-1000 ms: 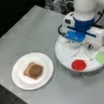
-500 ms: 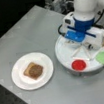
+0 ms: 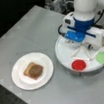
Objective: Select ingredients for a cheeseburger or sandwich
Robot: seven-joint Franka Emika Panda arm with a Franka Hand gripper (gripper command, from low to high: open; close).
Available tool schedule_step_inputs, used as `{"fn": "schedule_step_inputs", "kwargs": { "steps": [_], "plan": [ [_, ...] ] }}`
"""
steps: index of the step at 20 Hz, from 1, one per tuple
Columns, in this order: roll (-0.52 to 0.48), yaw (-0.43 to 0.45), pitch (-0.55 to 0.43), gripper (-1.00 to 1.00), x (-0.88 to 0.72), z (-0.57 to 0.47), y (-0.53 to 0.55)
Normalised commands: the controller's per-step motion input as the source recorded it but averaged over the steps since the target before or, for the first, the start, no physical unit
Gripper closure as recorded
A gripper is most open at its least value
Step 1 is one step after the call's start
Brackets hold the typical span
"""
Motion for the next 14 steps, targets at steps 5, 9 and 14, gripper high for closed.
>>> {"fn": "schedule_step_inputs", "kwargs": {
  "steps": [5,9,14],
  "plan": [
    [-0.026,0.252,-0.105,-1.0,-0.28,-0.23,-0.02],
    [-0.007,0.212,-0.112,-1.0,-0.27,-0.23,0.0],
    [-0.01,0.188,-0.115,-1.0,-0.27,-0.21,0.0]
  ]
}}
